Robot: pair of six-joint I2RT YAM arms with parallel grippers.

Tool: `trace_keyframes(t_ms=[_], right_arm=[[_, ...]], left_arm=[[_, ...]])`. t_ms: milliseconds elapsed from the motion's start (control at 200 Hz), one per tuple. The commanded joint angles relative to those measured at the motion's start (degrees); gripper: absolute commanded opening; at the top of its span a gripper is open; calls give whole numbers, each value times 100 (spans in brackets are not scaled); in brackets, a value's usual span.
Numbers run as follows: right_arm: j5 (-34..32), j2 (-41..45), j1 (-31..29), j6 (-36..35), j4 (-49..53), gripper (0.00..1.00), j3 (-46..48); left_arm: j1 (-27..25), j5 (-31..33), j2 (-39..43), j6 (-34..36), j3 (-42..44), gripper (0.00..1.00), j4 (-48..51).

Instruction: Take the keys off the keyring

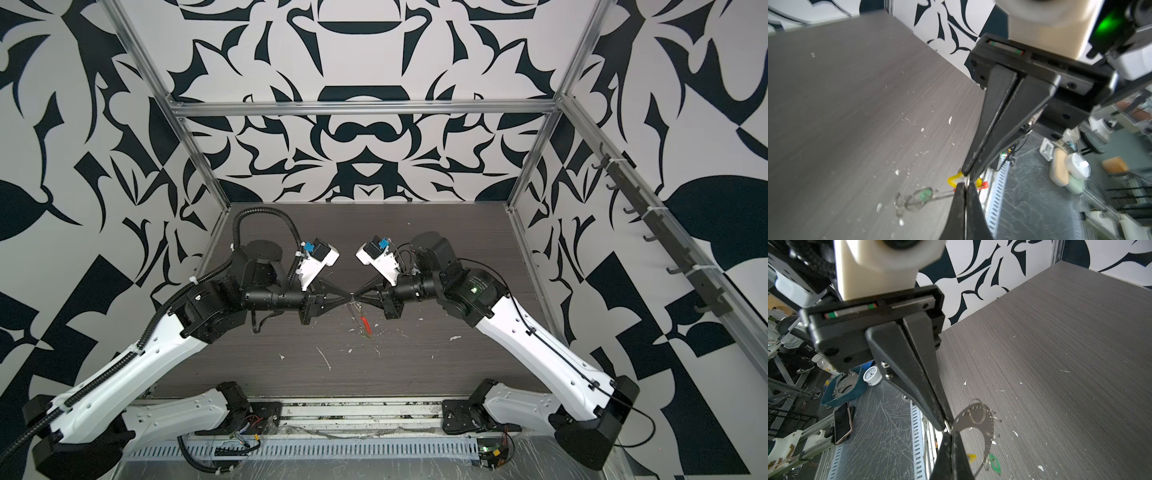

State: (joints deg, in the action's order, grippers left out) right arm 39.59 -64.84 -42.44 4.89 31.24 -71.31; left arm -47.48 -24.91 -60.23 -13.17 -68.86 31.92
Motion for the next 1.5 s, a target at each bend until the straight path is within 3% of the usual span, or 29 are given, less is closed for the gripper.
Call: trace_keyframes(t_ms=[0, 285, 450, 555, 750, 975, 1500], right_arm=[[-72, 119, 3, 24, -237, 0, -252], [-208, 268, -2, 247, -669, 0, -90], [-426, 472, 1, 293, -863, 30, 45], [-582, 679, -4, 358, -1040, 38, 246], [-701, 902, -1, 571, -1375, 42, 670], [-242, 898, -3, 575, -1622, 41, 930], [-611, 850, -132, 646, -2315, 43, 1268]], left_arm=[[29, 4, 44, -54, -119, 0, -176], [29, 90, 242, -300, 198, 0, -745], [29, 43, 143, -302, 75, 0, -570], [29, 85, 166, -307, 53, 0, -560], [29, 164, 253, -355, 117, 0, -661], [29, 211, 352, -379, 179, 0, -768], [29, 383, 542, -642, 438, 0, -1343]])
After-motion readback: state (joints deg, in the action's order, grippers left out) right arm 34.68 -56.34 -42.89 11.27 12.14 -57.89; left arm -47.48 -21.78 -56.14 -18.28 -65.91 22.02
